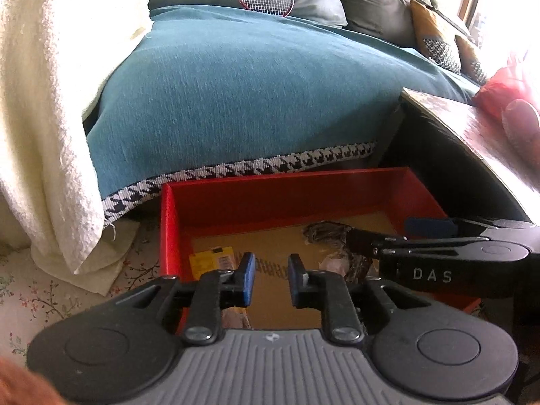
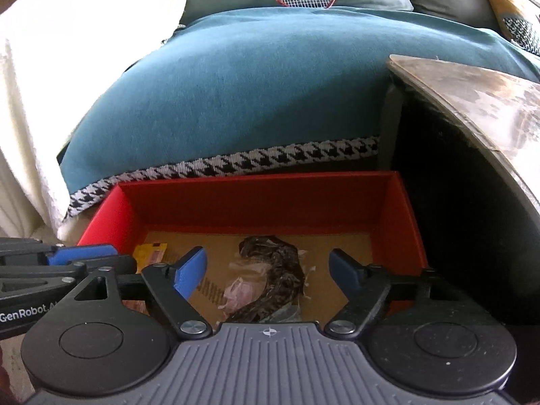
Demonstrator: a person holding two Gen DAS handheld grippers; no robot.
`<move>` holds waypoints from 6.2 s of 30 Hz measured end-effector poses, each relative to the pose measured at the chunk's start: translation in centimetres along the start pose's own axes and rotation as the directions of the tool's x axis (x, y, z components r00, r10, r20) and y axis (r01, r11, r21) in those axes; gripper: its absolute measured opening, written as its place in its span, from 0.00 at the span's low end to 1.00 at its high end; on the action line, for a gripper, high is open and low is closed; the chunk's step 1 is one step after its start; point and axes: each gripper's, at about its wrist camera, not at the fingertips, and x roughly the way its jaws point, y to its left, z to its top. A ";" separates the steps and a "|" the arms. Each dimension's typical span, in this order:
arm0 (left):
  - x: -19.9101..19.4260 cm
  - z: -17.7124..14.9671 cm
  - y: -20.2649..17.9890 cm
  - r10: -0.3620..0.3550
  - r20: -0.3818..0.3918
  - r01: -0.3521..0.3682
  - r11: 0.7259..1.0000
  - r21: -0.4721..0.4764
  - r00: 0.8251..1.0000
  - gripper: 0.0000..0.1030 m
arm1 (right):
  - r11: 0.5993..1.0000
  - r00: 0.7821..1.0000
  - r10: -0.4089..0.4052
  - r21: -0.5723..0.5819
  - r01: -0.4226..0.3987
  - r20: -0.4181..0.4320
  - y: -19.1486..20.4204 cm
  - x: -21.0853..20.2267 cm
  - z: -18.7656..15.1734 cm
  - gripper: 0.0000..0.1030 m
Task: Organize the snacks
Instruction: 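Open right gripper to drop the jerky bag in the box while left releases the orange packet, then withdraw both open grippers from the box back toward the snack pile, then grasp the red spicy-strip packet with left gripper while right gripper approaches the blue-labelled packet, then grasp and lift the blue-labelled bean snack packet with right gripper while left holds the red packet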
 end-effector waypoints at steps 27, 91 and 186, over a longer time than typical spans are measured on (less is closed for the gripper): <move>-3.1 -0.1 -0.7 0.043 0.073 -0.045 0.998 0.032 0.996 0.31 | 1.000 0.998 0.014 0.004 -0.015 0.067 0.9 -2.8 0.1 0.89; -12.5 -12.9 2.3 0.089 -0.053 -0.088 0.996 0.019 0.995 0.42 | 0.992 0.990 0.125 -0.013 -0.126 -0.070 5.9 -11.6 -10.9 0.94; -14.9 -18.6 1.5 0.054 -0.216 -0.068 0.996 -0.059 0.975 0.58 | 0.926 0.902 0.354 -0.043 -0.375 -0.248 7.1 -10.1 -11.2 0.64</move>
